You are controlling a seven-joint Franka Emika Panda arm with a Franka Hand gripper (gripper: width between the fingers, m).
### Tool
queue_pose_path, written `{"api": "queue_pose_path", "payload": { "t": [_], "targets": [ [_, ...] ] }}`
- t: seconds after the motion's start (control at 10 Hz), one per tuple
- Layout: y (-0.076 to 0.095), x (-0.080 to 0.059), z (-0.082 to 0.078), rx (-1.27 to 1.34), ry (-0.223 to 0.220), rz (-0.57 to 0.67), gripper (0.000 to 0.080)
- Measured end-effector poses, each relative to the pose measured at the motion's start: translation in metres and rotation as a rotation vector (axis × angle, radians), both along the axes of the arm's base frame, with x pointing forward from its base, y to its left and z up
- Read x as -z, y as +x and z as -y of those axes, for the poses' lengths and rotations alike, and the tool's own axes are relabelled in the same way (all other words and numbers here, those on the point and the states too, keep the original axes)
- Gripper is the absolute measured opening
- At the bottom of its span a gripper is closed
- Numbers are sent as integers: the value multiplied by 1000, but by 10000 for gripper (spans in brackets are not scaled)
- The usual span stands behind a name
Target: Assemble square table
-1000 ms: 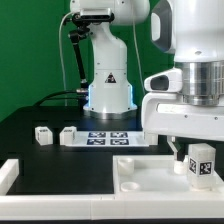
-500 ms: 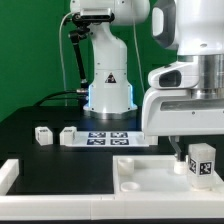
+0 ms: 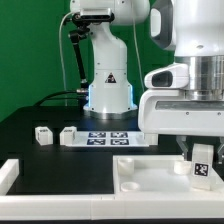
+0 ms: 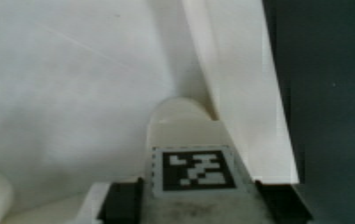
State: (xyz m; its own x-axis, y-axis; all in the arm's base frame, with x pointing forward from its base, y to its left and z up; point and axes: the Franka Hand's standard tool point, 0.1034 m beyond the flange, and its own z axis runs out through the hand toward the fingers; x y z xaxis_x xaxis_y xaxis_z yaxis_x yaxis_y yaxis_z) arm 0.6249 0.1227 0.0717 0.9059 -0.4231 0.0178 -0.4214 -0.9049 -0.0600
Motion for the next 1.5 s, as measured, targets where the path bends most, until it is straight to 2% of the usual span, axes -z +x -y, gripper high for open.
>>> {"api": "queue_pose_path", "payload": {
  "t": [0.1,0.2,0.5,0.6,0.7,0.9,1.0,1.1,1.2,1.3,1.5],
  "targets": [
    [0,0,0,113,2,-5,291],
    [0,0,0,304,24,-37,291],
    [5,1,3,840,147,-127,291],
    [5,1,3,950,166,-145,291],
    [4,1,0,1009,162,-154,291],
    [0,4,-4,1001,155,-153,291],
    [1,4,-3,980,155,-150,335],
    [-2,4,-5,877,137,-143,489],
    [-5,4,-10,698,110,-127,489],
    [-3,3,-12,547,110,-92,603],
    [-3,4,-10,448,107,-83,646]
  ]
}}
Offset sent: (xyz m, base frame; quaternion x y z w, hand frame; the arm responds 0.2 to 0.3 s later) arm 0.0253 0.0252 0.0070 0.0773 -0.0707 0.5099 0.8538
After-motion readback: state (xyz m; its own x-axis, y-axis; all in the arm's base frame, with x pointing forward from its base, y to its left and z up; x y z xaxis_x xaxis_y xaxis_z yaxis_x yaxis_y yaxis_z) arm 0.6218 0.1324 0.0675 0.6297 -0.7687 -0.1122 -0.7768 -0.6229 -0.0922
